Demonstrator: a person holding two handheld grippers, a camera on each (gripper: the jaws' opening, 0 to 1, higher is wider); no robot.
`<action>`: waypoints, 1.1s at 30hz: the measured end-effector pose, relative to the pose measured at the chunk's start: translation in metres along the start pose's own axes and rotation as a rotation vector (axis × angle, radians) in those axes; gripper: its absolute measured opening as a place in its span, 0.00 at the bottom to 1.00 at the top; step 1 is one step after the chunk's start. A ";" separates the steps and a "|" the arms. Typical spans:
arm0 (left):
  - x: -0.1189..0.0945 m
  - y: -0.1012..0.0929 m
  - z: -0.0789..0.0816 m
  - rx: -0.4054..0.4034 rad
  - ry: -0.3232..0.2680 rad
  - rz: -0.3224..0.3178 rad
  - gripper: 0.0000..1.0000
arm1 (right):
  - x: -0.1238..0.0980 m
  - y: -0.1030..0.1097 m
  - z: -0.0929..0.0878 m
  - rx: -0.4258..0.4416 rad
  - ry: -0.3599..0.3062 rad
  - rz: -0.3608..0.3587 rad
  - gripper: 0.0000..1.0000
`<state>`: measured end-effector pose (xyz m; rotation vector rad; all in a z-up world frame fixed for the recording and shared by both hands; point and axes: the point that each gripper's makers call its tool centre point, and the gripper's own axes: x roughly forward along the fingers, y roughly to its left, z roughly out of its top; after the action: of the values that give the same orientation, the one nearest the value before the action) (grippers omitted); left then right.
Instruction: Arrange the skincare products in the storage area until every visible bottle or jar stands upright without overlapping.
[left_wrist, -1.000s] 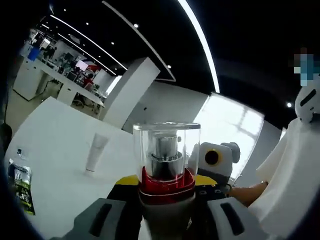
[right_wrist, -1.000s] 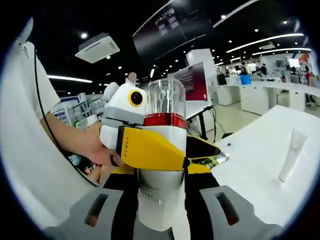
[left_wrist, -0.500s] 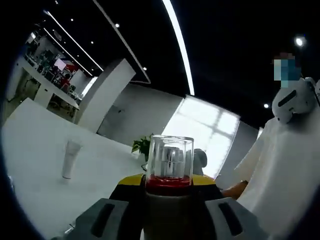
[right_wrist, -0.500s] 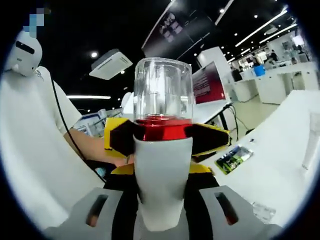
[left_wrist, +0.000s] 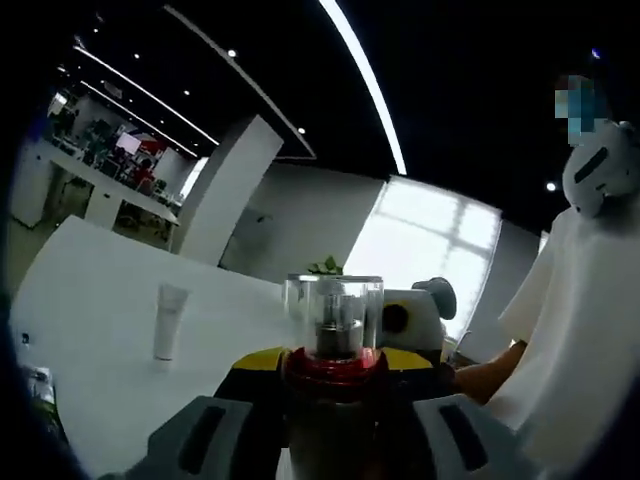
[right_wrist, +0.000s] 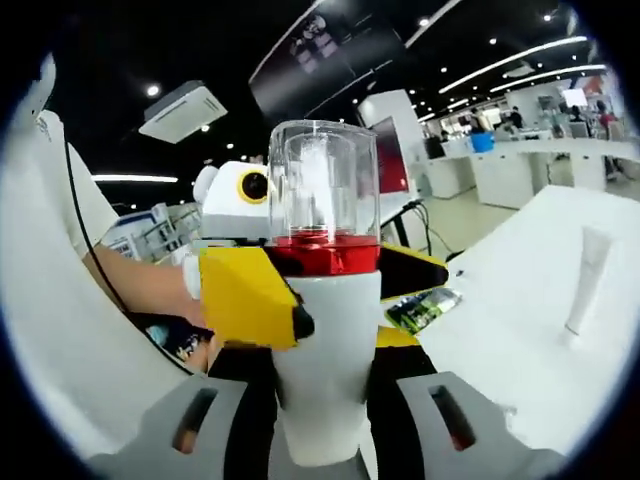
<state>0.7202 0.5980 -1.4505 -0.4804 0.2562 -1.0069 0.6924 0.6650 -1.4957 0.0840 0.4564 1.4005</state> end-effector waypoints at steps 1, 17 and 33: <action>0.001 0.001 -0.001 0.007 0.008 0.015 0.37 | 0.001 -0.001 -0.001 -0.003 0.008 -0.014 0.31; -0.004 0.009 -0.003 0.057 0.022 0.089 0.36 | 0.006 -0.004 -0.001 -0.012 0.027 -0.029 0.31; -0.004 0.014 0.001 0.084 0.026 0.123 0.35 | 0.006 -0.006 0.000 -0.022 0.001 0.011 0.32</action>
<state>0.7286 0.6080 -1.4562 -0.3707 0.2624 -0.9005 0.6983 0.6697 -1.4992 0.0682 0.4417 1.4161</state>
